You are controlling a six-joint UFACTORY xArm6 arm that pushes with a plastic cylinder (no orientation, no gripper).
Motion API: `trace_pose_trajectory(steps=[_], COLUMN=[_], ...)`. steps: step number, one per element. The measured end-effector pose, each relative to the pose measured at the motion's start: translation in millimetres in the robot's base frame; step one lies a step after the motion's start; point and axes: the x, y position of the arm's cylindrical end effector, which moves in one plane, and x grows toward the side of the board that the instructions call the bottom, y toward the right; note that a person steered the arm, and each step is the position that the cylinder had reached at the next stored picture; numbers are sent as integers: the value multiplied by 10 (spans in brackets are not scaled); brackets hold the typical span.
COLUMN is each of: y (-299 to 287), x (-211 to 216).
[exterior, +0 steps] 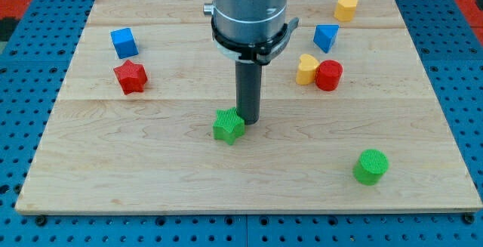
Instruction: Move the green star and red star diagonal to each other
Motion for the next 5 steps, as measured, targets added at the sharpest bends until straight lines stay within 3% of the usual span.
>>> trace_pose_trajectory(steps=[1,2,3,4,5], y=[173,-534,-756,-138,990], x=[263,-45,-15,134,816])
